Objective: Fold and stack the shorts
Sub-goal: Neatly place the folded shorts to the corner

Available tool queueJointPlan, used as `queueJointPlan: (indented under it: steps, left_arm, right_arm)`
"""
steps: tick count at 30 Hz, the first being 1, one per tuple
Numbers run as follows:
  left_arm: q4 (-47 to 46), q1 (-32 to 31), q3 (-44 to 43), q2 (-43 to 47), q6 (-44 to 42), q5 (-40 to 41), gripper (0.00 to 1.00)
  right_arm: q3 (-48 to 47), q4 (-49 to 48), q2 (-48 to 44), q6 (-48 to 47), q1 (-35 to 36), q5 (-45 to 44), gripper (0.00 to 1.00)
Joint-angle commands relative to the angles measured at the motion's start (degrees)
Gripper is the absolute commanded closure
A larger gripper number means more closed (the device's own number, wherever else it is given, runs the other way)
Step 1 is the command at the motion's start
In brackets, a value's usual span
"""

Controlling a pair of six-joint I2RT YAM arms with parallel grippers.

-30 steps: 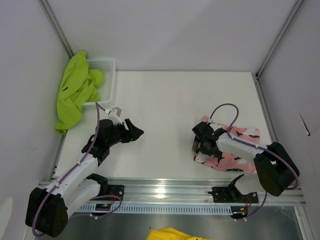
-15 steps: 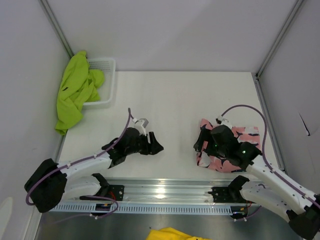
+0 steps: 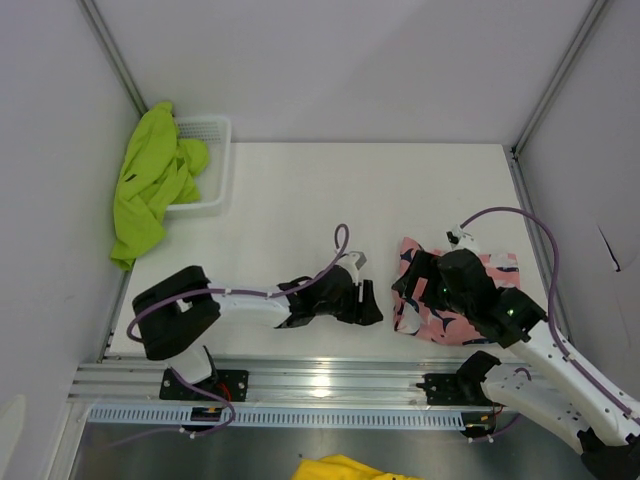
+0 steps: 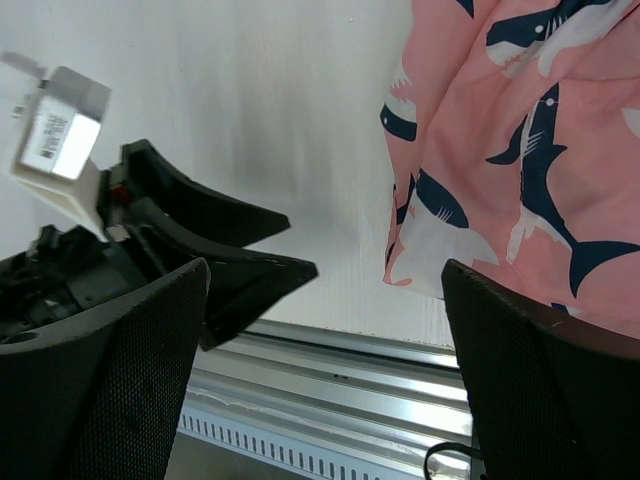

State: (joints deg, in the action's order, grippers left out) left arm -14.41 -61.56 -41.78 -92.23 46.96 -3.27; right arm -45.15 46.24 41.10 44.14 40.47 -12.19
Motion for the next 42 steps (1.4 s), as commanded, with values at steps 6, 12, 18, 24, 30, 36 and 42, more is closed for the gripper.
queueJointPlan:
  steps: [6, 12, 18, 24, 30, 36, 42]
  left_arm:
    - [-3.87, -5.23, -9.18, -8.83, 5.16, -1.39, 0.36]
    - [-4.47, -8.57, -13.5, -13.85, 6.92, -1.91, 0.37]
    - [-6.42, -9.19, -17.19, -17.37, 7.97, -3.41, 0.38]
    - [-5.8, -10.25, -20.53, -20.01, 7.88, -3.76, 0.39]
    - [-3.25, -10.42, -15.98, -14.41, 7.01, 0.71, 0.4]
    - [-0.54, -9.37, -12.71, -10.08, 5.69, 5.81, 0.39]
    - [1.41, -8.32, -15.08, -9.9, 3.06, 8.54, 0.38]
  right_arm:
    - [-2.93, 0.61, -1.46, 0.51, -0.13, -0.56, 0.0]
    - [-2.84, 0.69, -3.31, 0.86, -0.13, 0.05, 0.0]
    - [-2.93, 1.75, -4.89, 0.95, -0.21, 0.41, 0.01]
    - [-3.28, 2.45, -5.77, 0.86, -0.13, 0.32, 0.0]
    - [-3.2, 2.37, -5.51, 0.51, -0.21, 0.23, 0.01]
    - [-1.7, 0.96, -5.51, 0.42, -0.13, 0.67, 0.01]
    - [-1.35, 0.87, -5.24, 0.25, -0.21, 0.94, 0.01]
